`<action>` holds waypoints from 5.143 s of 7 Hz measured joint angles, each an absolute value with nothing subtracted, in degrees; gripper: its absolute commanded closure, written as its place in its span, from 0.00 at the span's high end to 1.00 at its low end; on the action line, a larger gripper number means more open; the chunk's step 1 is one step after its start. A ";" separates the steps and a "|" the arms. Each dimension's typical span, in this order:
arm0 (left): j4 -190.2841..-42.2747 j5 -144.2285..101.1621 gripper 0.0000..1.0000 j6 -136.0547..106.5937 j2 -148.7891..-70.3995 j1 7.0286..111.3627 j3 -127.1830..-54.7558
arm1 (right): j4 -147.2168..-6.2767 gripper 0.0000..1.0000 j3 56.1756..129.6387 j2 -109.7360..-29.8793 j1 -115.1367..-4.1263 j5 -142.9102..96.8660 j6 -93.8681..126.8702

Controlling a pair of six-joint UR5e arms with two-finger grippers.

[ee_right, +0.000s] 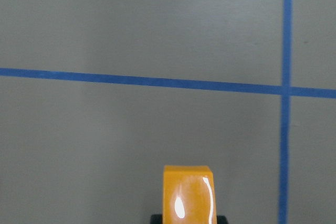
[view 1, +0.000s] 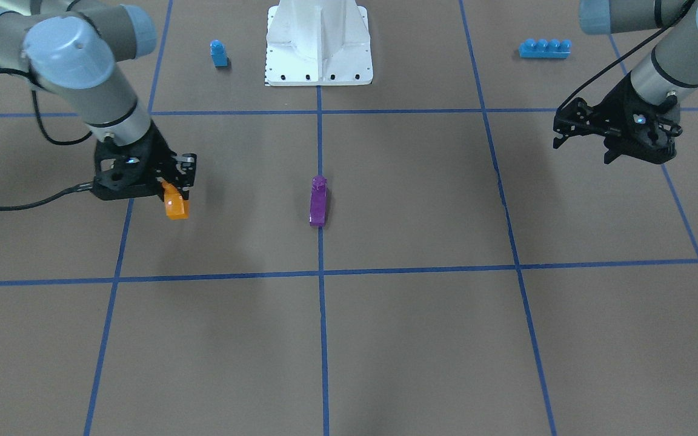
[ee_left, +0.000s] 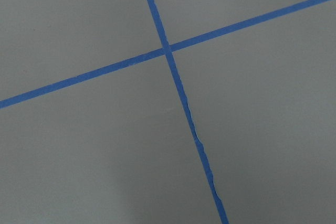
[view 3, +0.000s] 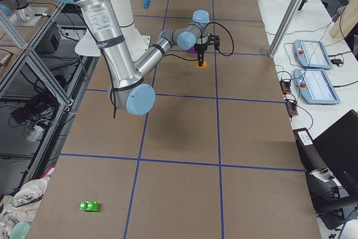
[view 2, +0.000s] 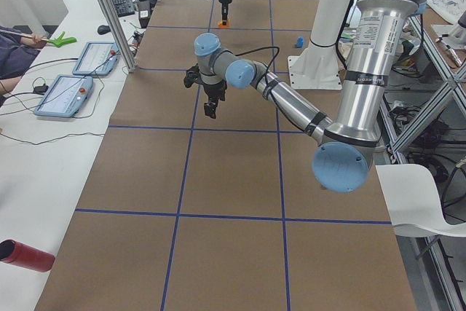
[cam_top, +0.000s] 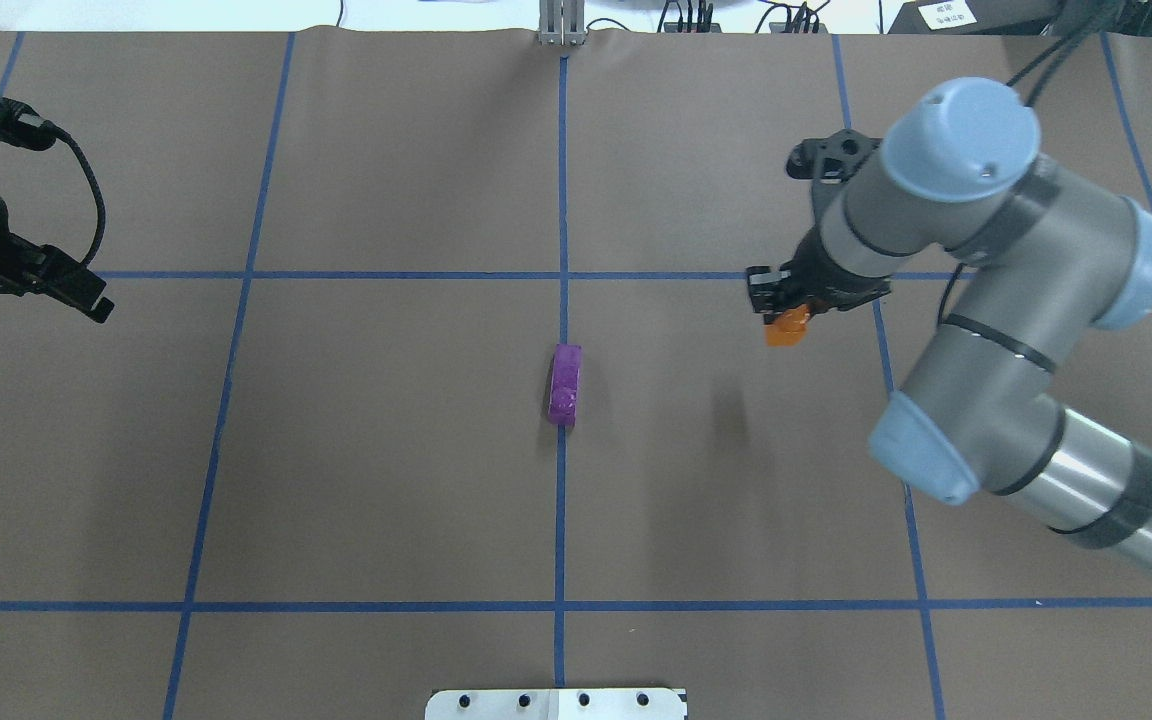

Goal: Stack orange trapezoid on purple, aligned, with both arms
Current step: 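Carry the orange block with the right gripper above the purple block, then align and lower the orange block onto the purple block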

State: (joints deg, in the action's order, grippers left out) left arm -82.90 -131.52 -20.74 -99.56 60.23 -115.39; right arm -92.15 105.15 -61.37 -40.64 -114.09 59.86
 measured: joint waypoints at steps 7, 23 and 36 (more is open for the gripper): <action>-83.06 -133.34 1.00 -14.69 -96.06 65.74 -116.13 | -99.20 0.00 85.46 -36.86 -27.67 -105.22 74.49; -83.08 -133.68 1.00 -17.22 -96.15 65.60 -117.25 | -99.17 0.00 87.71 -39.44 -26.94 -104.67 74.16; -83.10 -133.77 1.00 -17.23 -96.15 65.49 -117.21 | -97.03 0.00 86.55 -39.62 -26.73 -102.70 73.93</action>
State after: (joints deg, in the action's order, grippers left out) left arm -83.10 -133.77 -17.23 -96.15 65.49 -117.21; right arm -97.03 86.55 -39.62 -26.73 -102.70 73.93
